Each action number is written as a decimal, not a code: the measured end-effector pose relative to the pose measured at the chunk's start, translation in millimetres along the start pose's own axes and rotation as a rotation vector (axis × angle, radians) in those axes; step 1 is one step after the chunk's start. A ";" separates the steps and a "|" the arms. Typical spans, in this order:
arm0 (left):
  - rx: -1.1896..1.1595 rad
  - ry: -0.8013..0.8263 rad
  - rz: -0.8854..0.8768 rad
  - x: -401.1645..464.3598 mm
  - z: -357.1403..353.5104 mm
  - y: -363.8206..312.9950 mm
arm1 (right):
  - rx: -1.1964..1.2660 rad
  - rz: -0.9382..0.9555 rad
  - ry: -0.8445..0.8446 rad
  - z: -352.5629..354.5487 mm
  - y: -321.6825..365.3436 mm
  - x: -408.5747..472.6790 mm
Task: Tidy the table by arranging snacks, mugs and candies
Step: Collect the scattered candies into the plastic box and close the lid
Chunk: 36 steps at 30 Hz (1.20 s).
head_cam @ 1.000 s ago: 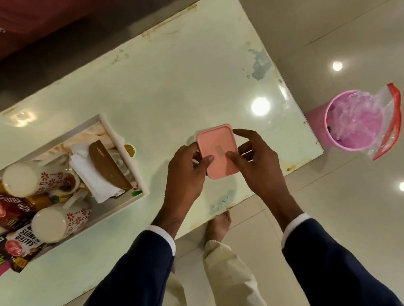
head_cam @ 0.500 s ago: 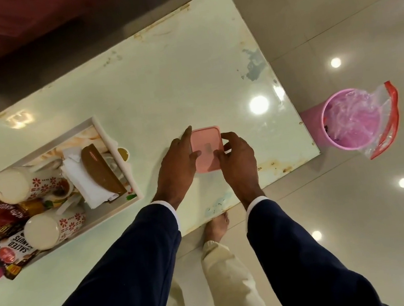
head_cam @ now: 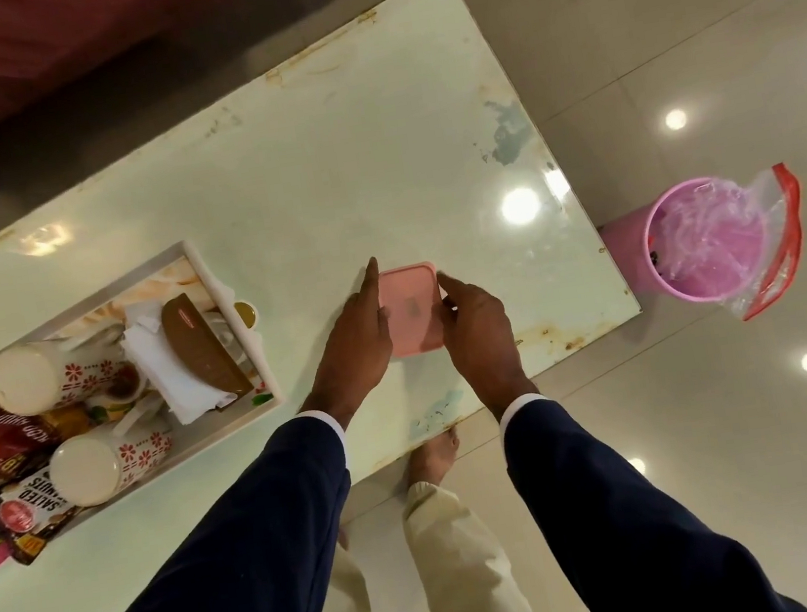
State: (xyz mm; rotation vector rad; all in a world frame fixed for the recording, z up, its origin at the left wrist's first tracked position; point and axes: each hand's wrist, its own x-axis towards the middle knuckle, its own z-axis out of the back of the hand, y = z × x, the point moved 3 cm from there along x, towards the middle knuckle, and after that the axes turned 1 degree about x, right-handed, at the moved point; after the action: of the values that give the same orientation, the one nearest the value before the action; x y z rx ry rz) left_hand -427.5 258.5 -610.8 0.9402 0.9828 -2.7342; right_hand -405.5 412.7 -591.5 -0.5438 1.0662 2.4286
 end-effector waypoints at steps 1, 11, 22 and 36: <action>-0.004 0.010 0.017 -1.2 -2.5 -0.3 | -0.020 0.025 0.015 -1.5 2.1 -2.5; -0.066 -0.001 0.205 -6.1 -11.2 -4.5 | -0.153 -0.039 0.161 5.4 4.8 4.1; -0.045 -0.034 0.229 -7.7 -12.1 -3.0 | 0.152 -0.028 0.093 12.7 7.3 37.6; -0.105 -0.081 0.143 7.9 8.5 -2.9 | 0.154 -0.061 0.093 15.3 7.9 38.2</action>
State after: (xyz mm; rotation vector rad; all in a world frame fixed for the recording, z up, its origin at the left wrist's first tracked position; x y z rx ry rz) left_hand -439.1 256.6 -608.6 0.8411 0.9933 -2.5543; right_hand -444.1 428.1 -596.7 -0.6331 1.2446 2.2650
